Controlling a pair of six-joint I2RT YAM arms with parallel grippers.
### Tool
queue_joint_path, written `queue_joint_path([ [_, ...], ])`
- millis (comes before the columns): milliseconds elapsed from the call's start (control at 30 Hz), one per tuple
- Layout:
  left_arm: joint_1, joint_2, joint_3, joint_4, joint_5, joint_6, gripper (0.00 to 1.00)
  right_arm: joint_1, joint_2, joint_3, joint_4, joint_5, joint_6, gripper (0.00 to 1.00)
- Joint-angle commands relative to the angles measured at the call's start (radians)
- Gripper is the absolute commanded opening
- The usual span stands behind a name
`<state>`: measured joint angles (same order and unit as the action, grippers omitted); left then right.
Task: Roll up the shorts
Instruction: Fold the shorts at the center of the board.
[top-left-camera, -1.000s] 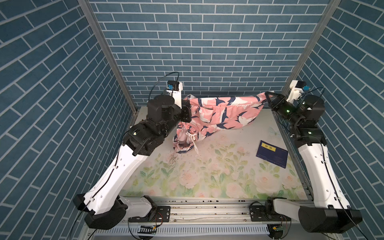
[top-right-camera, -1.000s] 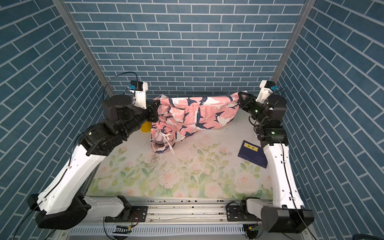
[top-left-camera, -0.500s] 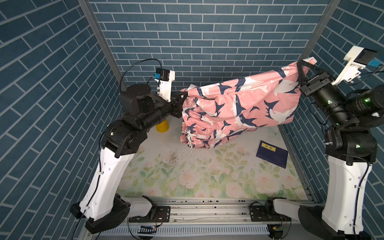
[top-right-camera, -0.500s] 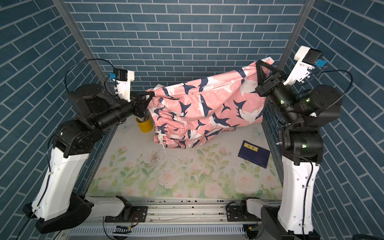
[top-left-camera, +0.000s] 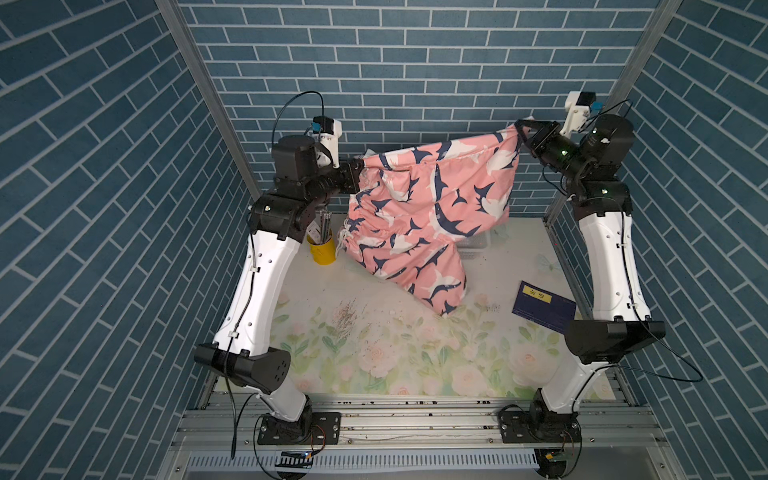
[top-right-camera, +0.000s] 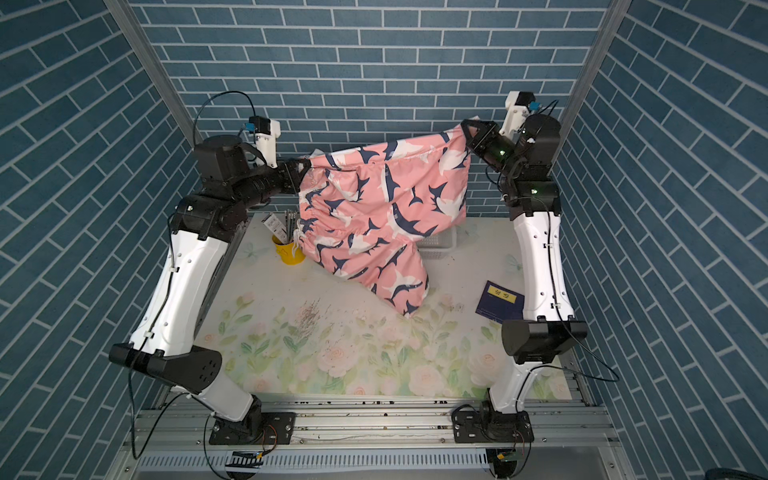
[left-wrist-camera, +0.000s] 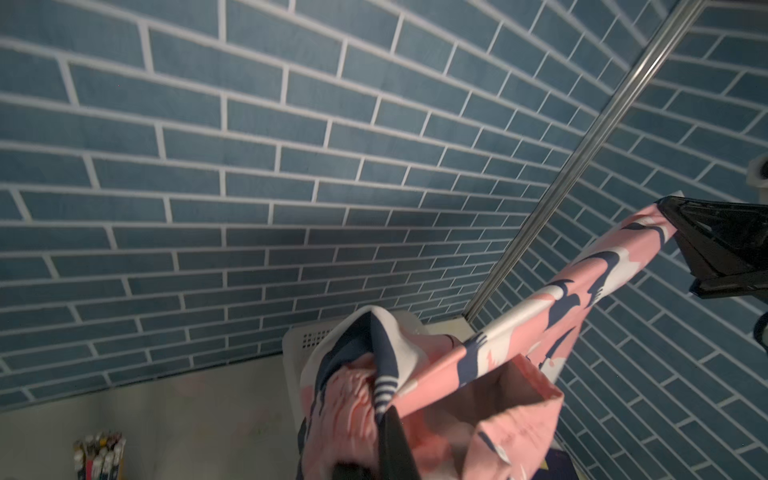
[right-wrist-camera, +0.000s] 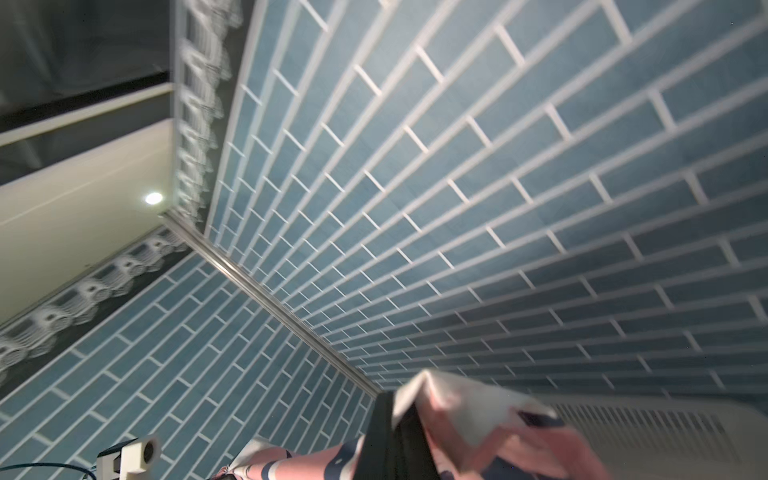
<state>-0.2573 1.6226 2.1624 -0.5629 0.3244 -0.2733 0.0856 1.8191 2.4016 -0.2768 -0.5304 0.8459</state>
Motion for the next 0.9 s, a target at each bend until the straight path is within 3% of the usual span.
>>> queue_joint_path([
  [0, 0.082, -0.163, -0.003, 0.137, -0.137, 0.009, 0.0, -0.073, -0.056, 0.142, 0.168, 0.131, 0.029, 0.0],
  [67, 0.083, -0.29, -0.152, 0.248, -0.12, 0.025, 0.0, -0.071, -0.158, -0.018, 0.257, 0.106, 0.023, 0.0],
  [200, 0.082, -0.525, -0.505, 0.343, -0.084, 0.04, 0.0, -0.07, -0.521, -0.679, 0.523, 0.118, -0.013, 0.0],
  [400, 0.079, -0.789, -1.097, 0.342, 0.082, -0.107, 0.0, -0.071, -0.913, -1.336, 0.443, 0.09, -0.111, 0.0],
  [533, 0.066, -0.93, -1.343, 0.251, 0.093, -0.196, 0.0, -0.071, -1.092, -1.598, 0.265, 0.104, -0.172, 0.0],
  [633, 0.048, -1.031, -1.455, 0.163, 0.105, -0.26, 0.0, -0.071, -1.185, -1.712, 0.136, 0.209, -0.235, 0.0],
  [733, 0.032, -1.087, -1.497, 0.028, 0.081, -0.278, 0.0, -0.072, -1.197, -1.775, 0.088, 0.283, -0.263, 0.0],
  [867, 0.022, -1.151, -1.592, 0.03, 0.185, -0.39, 0.0, -0.072, -1.136, -1.765, 0.138, 0.302, -0.256, 0.0],
])
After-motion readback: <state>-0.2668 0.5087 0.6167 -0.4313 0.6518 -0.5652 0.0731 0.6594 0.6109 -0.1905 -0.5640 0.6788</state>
